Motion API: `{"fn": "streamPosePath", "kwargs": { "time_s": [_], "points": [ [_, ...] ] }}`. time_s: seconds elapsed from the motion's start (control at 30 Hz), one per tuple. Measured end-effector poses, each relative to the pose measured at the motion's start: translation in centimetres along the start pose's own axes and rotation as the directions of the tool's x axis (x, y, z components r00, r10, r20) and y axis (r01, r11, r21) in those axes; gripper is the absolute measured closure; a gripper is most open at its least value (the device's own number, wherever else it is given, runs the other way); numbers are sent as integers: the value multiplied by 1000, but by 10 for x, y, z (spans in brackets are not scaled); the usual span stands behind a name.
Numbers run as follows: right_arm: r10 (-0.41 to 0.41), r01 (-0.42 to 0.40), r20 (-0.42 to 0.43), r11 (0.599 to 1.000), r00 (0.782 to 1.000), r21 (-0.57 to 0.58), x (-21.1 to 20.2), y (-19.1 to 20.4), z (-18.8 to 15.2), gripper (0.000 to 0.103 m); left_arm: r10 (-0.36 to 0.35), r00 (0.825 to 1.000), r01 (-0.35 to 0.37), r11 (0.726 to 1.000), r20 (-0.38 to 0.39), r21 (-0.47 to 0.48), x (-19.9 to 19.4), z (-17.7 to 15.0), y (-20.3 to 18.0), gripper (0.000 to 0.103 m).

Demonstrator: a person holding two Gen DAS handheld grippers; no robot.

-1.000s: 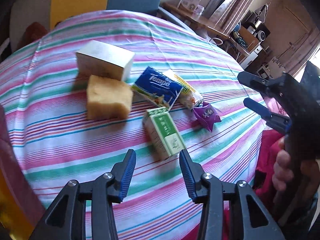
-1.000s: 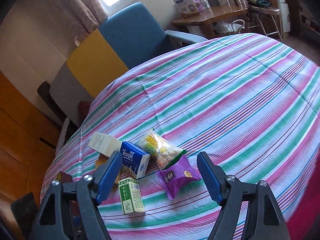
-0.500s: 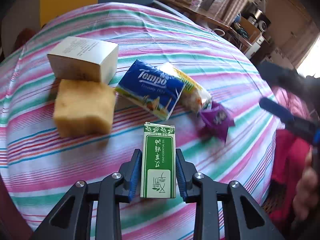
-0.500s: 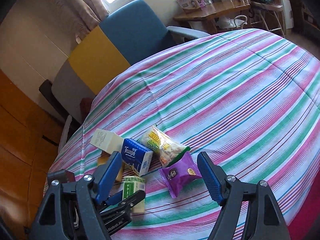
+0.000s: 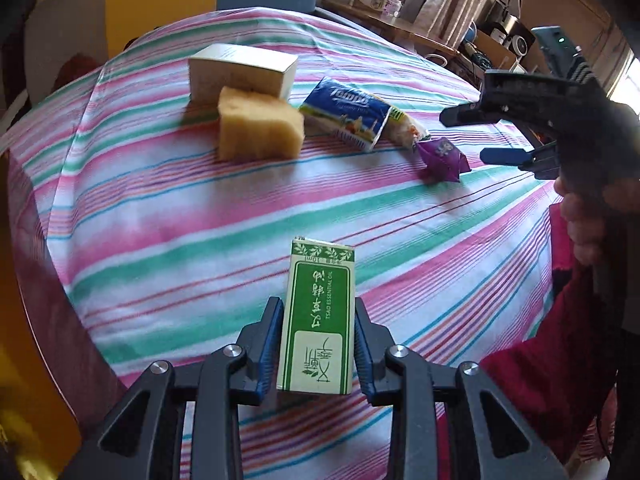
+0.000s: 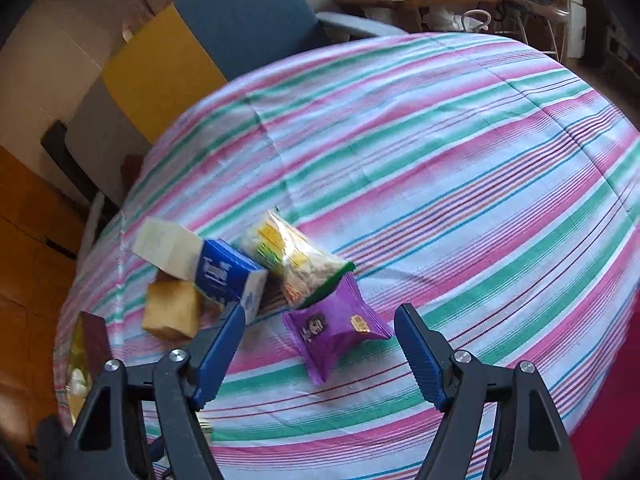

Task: Organize objects
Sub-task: 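Carry the green box into the gold tray with the left gripper while the right gripper grasps the purple packet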

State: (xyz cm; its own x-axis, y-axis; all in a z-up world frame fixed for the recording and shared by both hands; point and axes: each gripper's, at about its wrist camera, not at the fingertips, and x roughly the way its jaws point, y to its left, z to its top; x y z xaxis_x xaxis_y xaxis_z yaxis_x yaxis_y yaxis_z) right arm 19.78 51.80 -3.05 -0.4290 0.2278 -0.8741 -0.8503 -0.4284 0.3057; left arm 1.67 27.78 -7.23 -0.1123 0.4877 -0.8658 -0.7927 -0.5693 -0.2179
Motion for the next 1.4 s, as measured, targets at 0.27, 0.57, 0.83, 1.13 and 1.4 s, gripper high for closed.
{"fn": "streamPosePath", "kwargs": {
  "time_s": [0.27, 0.57, 0.83, 1.13, 1.4],
  "points": [
    [-99, 95, -58, 993, 993, -66, 24, 9, 1, 25, -34, 999, 34, 999, 21, -25, -8, -8, 11, 71],
    [-159, 139, -106, 976, 982, -170, 44, 20, -1, 59, -51, 998, 52, 998, 31, -45, -3, -5, 11, 71],
    [-187, 162, -91, 960, 978, -228, 45, 25, -2, 61, -63, 990, 75, 993, 123, -92, -56, -18, 25, 72],
    [-182, 165, -41, 950, 982, -264, 33, 31, -6, 61, 87, 959, 25, 923, 271, -385, -156, -51, 137, 71],
    [-168, 156, -13, 939, 986, -305, 31, 43, -13, 61, 200, 942, 10, 786, 269, -619, -167, -32, 257, 72]
  ]
}}
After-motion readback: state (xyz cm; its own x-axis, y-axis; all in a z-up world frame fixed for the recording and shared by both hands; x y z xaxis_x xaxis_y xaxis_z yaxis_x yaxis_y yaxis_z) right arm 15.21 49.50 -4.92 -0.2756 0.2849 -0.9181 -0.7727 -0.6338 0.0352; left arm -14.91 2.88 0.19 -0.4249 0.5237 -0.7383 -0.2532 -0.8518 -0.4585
